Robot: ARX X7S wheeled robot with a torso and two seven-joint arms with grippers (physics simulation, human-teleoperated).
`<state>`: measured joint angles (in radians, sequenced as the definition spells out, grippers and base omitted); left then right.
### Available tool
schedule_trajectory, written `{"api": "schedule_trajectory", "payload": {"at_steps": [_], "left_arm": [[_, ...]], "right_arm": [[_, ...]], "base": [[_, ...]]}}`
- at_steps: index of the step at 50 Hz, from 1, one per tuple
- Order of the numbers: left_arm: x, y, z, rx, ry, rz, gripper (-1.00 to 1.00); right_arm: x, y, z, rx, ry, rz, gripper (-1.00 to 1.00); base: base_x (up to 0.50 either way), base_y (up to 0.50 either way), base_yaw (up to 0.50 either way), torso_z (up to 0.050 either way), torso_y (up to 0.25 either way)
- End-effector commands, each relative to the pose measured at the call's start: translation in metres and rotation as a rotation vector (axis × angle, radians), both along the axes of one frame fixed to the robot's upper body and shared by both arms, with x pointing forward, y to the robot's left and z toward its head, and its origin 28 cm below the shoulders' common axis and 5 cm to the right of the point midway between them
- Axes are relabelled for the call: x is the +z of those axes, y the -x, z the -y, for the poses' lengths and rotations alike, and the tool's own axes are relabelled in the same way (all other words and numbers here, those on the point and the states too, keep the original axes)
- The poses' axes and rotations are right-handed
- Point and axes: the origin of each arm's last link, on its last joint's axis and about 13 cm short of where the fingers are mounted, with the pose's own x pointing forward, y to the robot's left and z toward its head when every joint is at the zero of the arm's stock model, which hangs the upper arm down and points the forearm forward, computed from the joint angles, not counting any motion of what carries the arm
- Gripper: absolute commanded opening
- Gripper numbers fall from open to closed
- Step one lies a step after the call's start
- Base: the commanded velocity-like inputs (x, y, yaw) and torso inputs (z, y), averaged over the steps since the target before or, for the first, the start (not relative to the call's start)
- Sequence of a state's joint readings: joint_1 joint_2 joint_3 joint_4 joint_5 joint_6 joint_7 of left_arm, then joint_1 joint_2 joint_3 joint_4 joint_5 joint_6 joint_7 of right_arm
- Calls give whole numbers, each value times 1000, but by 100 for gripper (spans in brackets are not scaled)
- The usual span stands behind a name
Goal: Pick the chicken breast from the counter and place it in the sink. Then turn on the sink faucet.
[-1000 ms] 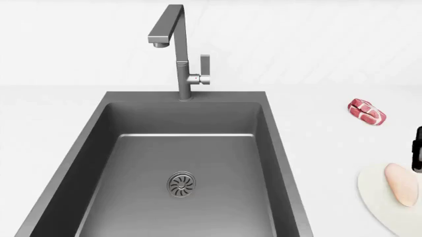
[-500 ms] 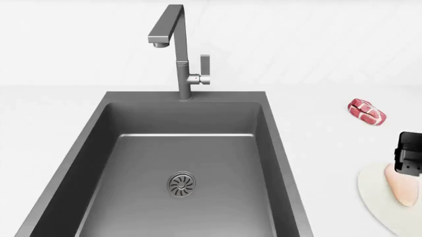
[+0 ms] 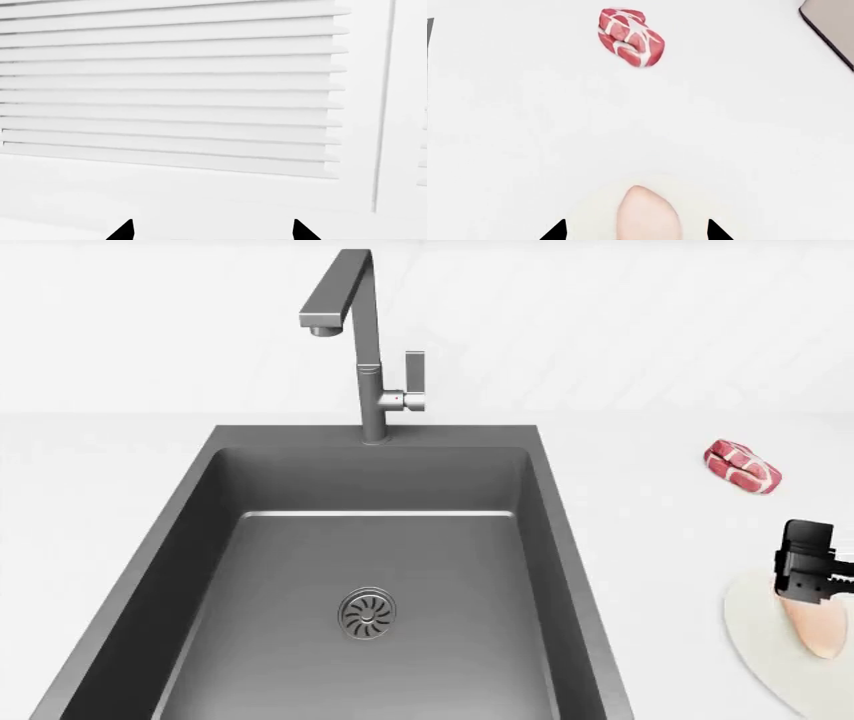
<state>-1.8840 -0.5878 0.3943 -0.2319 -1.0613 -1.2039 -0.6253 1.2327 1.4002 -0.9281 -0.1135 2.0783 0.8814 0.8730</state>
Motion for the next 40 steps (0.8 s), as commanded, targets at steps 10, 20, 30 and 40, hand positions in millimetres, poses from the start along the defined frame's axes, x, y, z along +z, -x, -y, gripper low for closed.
{"api": "schedule_trajectory", "payload": {"at_steps": [10, 20, 30, 40], "left_arm": [[-1, -1, -1, 2, 2, -2, 100], [-3, -2, -2, 7, 6, -5, 100], [-3, -1, -2, 5, 6, -4, 100], [-4, -3, -3, 6, 7, -7, 100]], "right_arm": [[-22, 2, 1, -13, -22, -78, 100], [-24, -1, 3, -27, -14, -62, 100], [-31, -2, 4, -29, -21, -65, 100], [-43, -5, 3, -22, -40, -76, 100]], "base": [[0, 0, 0, 0, 0], [0, 0, 0, 0, 0], [0, 0, 0, 0, 0], [0, 0, 0, 0, 0]]}}
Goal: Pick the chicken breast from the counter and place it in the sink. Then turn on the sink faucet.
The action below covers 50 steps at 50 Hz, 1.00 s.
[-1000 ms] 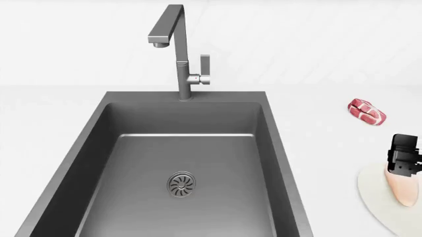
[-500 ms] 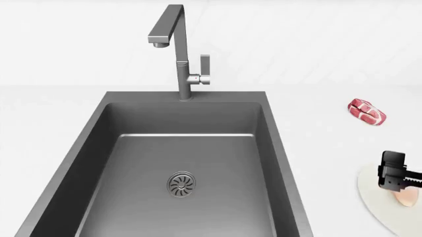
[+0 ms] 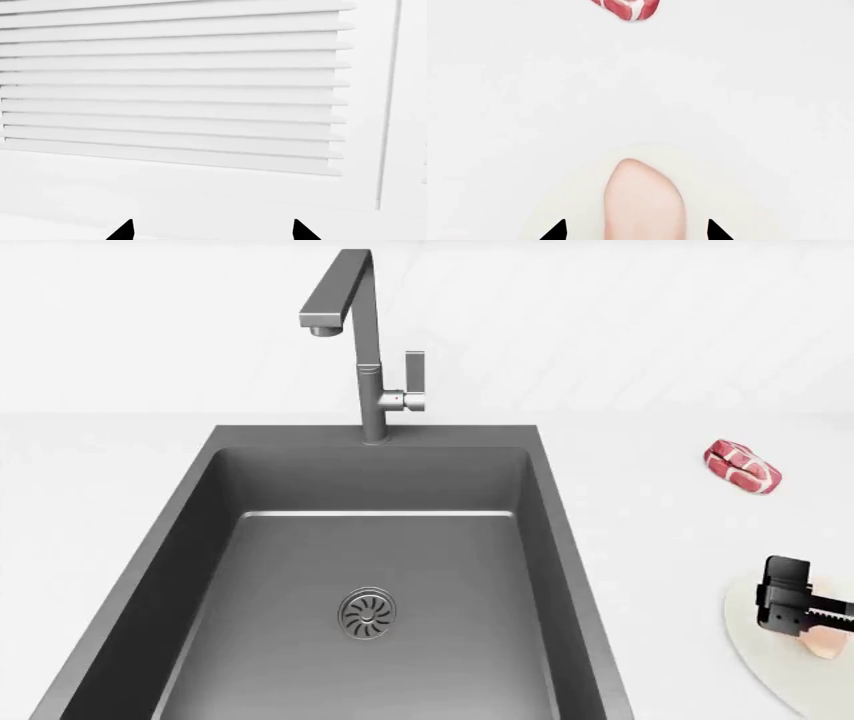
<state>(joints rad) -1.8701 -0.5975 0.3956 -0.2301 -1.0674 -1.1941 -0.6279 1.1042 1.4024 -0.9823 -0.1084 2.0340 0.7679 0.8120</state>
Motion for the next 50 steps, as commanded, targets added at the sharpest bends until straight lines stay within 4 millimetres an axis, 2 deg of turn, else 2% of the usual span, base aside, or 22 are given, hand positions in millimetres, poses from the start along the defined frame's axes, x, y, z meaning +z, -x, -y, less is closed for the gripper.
{"api": "schedule_trajectory", "payload": {"at_steps": [1, 43, 44, 50], "left_arm": [[-2, -2, -1, 2, -1, -5, 100], [-5, -3, -3, 7, 8, -8, 100], [-6, -3, -3, 7, 7, -10, 100], [-5, -2, -3, 5, 9, -7, 100]], "right_arm": [[-11, -3, 0, 1, -16, -5, 100], [-39, 2, 6, -28, -51, -35, 100], [-38, 3, 5, -22, -51, -35, -100], [-35, 1, 4, -16, -53, -19, -100]], "base": [[0, 0, 0, 0, 0], [0, 0, 0, 0, 0], [0, 0, 0, 0, 0], [0, 0, 0, 0, 0]]}}
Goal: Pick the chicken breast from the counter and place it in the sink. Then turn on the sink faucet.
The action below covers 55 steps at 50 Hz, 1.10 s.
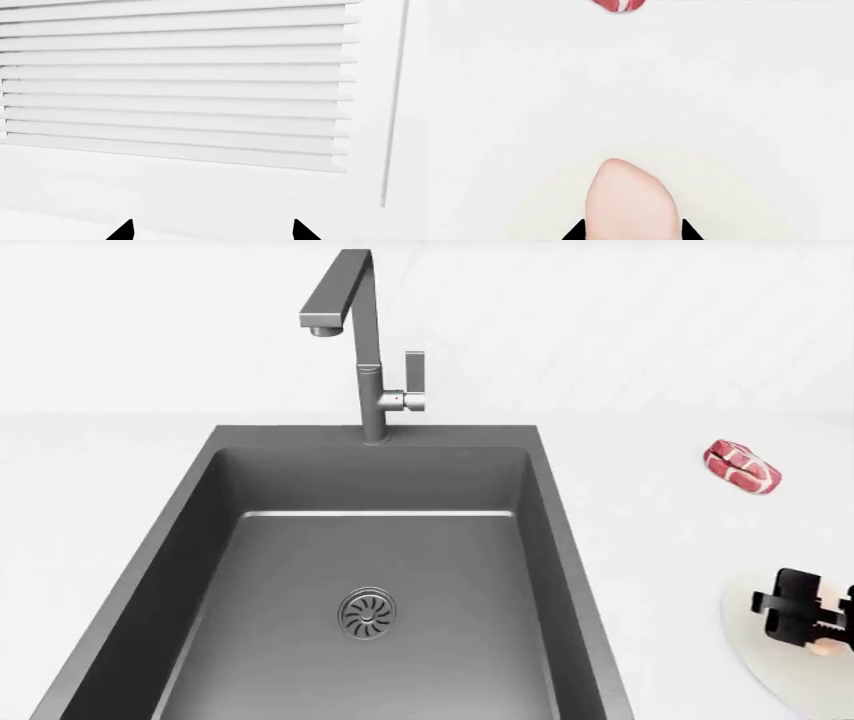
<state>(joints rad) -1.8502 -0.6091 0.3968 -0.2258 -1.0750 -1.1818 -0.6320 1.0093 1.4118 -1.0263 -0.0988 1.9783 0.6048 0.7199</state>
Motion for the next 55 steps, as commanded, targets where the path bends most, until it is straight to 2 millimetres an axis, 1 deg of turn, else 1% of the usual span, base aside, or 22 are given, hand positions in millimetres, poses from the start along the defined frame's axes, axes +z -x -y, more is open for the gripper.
{"api": "schedule_trajectory", "payload": {"at_steps": [1, 12, 15, 16, 19, 20, 22, 24, 27, 30, 33, 35, 39, 43, 45, 50, 55], "left_arm": [[-1, 0, -1, 1, 3, 0, 100], [-2, -1, -1, -1, 5, -3, 100], [-2, -1, -1, 1, 4, -3, 100], [-3, -2, -1, 1, 4, -5, 100], [-4, -1, -1, 1, 4, -5, 100], [-3, -1, -2, 0, 4, -5, 100], [-3, -1, -2, 0, 6, -4, 100], [-2, 0, -2, 1, 7, -2, 100], [-1, 1, -3, 3, 8, -1, 100], [0, 2, -2, 1, 8, 2, 100], [-1, 1, -2, 0, 8, 2, 100], [-1, 1, -2, 1, 7, 0, 100], [-2, 1, -3, 2, 9, -2, 100], [-3, 0, -4, 3, 12, -5, 100], [-4, 0, -3, 2, 11, -5, 100], [-4, -1, -3, 5, 8, -6, 100], [-3, 0, -5, 9, 12, -4, 100]], "right_arm": [[-13, 4, -3, 17, -17, -51, -100], [-8, 5, -2, 14, -10, -35, -100], [10, 7, -1, 10, 22, -8, -100], [19, 8, -1, 8, 27, 10, -100], [31, 8, -2, 10, 42, 26, -100], [41, 7, -4, 13, 58, 38, -100], [51, 6, -5, 20, 69, 52, -100], [59, 4, -6, 24, 81, 66, -100], [65, 2, -8, 33, 97, 70, -100], [79, 0, -12, 45, 111, 94, -100], [87, -2, -16, 69, 124, 104, -100], [91, -6, -20, 96, 129, 118, -100], [92, -16, -30, 150, 144, 130, -100], [98, -32, -49, 242, 170, 159, -100], [100, -36, -55, 275, 162, 173, -100], [105, -56, -80, 374, 165, 208, -100], [110, -62, -93, 431, 166, 234, -100]], "base": [[0, 0, 0, 0, 0], [0, 0, 0, 0, 0], [0, 0, 0, 0, 0], [0, 0, 0, 0, 0], [0, 0, 0, 0, 0], [0, 0, 0, 0, 0], [0, 0, 0, 0, 0], [0, 0, 0, 0, 0], [0, 0, 0, 0, 0], [0, 0, 0, 0, 0], [0, 0, 0, 0, 0], [0, 0, 0, 0, 0], [0, 0, 0, 0, 0], [0, 0, 1, 0, 0], [0, 0, 0, 0, 0], [0, 0, 0, 0, 0], [0, 0, 0, 0, 0]]}}
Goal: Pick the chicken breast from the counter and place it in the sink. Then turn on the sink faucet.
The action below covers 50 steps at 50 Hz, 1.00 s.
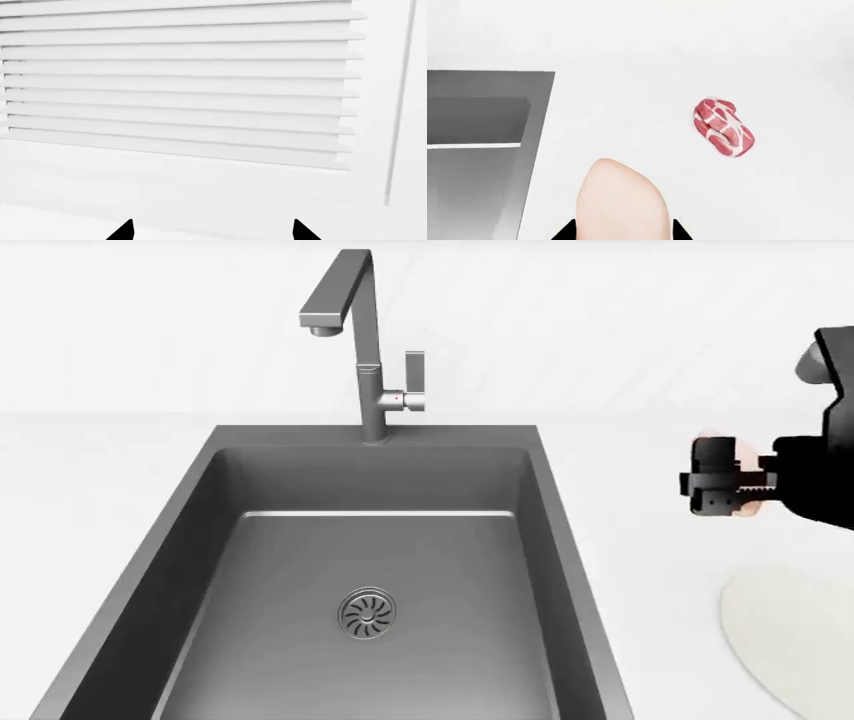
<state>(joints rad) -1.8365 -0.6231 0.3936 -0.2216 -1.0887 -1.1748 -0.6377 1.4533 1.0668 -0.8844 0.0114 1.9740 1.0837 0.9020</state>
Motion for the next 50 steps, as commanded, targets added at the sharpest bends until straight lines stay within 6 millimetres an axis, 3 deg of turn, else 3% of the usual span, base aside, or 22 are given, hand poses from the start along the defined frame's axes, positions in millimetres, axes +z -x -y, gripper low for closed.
{"api": "schedule_trajectory", "payload": {"at_steps": [1, 8, 14, 15, 21, 22, 28, 40, 50], "left_arm": [[1, 0, -2, 5, 2, 1, 100], [0, 1, 0, 6, 1, 2, 100], [0, 1, 0, 6, 1, 2, 100], [-3, -2, 0, 8, 0, -4, 100], [-3, -2, 0, 8, 0, -4, 100], [-2, -5, 2, 0, 7, -4, 100], [-3, -6, 3, -2, 6, -4, 100], [-11, -11, 4, -7, 8, -18, 100], [-15, -15, 4, -15, 12, -25, 100]], "right_arm": [[20, -21, -38, 177, 38, 72, -100], [13, -36, -75, 343, 42, 74, -100], [13, -36, -75, 343, 42, 74, -100], [14, -41, -96, 438, 6, 77, -100], [14, -41, -96, 438, 6, 77, -100], [10, -48, -129, 604, -46, 44, -100], [1, -59, -155, 702, -24, -19, -100], [-20, -72, -182, 794, -27, -101, -100], [-58, -82, -196, 837, -68, -188, -100]], "base": [[0, 0, 0, 0, 0], [0, 0, 0, 0, 0], [0, 0, 0, 0, 0], [0, 0, 0, 0, 0], [0, 0, 0, 0, 0], [0, 0, 0, 0, 0], [0, 0, 0, 0, 0], [0, 0, 0, 0, 0], [0, 0, 0, 0, 0]]}}
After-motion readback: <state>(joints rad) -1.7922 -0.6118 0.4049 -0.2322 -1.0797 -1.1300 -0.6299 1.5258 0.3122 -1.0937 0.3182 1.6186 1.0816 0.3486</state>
